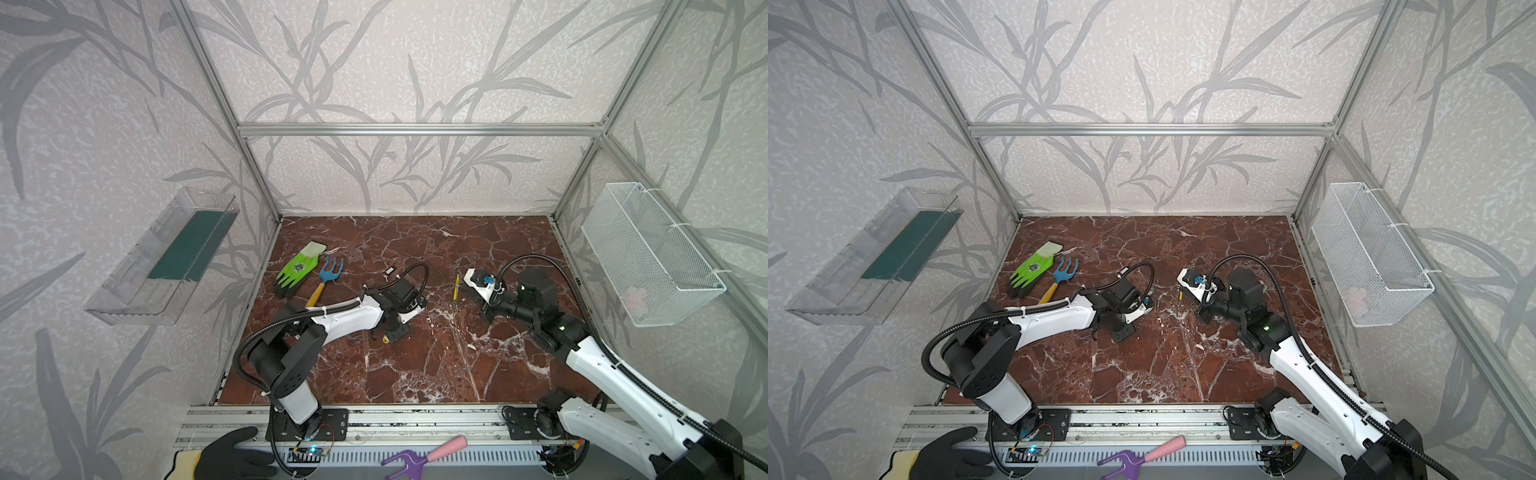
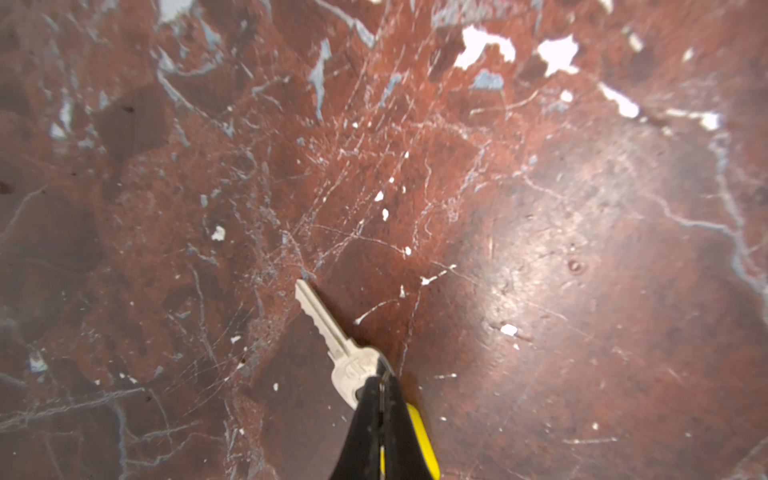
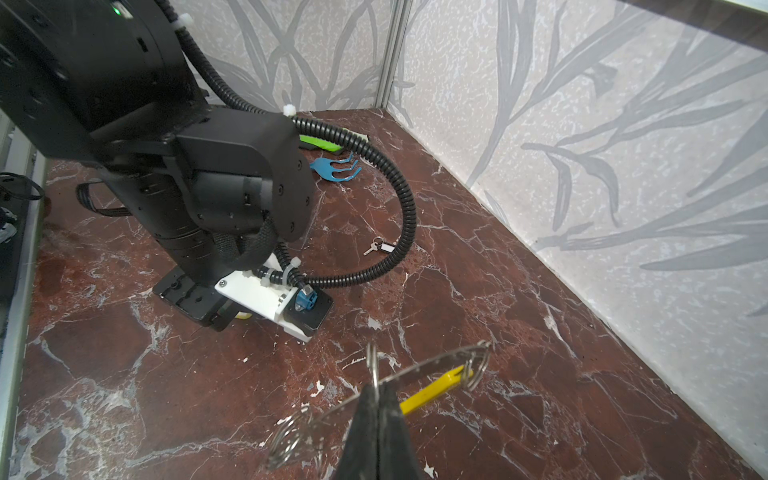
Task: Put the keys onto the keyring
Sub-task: 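Close the left gripper on the yellow tag of the key, then lift the key with the left gripper and carry it toward the right gripper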
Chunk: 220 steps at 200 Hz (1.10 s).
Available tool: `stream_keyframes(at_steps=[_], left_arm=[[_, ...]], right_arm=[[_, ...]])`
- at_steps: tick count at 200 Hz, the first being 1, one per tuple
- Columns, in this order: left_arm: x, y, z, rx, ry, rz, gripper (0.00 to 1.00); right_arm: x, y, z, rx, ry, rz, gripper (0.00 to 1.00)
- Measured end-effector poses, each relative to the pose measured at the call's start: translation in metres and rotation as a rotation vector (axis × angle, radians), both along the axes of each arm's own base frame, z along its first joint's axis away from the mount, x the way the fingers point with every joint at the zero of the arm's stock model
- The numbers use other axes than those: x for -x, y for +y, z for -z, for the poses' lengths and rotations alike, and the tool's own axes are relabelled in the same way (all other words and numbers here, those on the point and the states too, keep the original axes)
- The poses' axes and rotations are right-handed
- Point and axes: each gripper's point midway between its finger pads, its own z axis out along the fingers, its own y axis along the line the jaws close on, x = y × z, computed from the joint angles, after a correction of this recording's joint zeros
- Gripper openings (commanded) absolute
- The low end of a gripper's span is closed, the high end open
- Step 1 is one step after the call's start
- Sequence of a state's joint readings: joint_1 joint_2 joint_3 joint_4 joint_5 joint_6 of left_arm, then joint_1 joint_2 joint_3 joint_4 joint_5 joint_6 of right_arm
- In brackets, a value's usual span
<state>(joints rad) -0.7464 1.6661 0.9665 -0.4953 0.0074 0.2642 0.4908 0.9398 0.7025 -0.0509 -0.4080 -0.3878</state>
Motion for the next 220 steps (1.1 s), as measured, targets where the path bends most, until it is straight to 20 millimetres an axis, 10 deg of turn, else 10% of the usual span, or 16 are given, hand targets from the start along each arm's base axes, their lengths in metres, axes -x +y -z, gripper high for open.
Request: stream_keyframes(at_steps=[54,220], left_arm=[[0.002,-0.011,-0.025,0.093,-0.030,0.024,0.00],[0.030,-0.069,-0.221,0.989,-0.432,0.361,0.00]], right_arm=[[-0.001,-0.002,0.005,0.011,0.006,0.013,0.00],[0.005,0.010,0.016,0.020,0.036,-0.041,0.00]])
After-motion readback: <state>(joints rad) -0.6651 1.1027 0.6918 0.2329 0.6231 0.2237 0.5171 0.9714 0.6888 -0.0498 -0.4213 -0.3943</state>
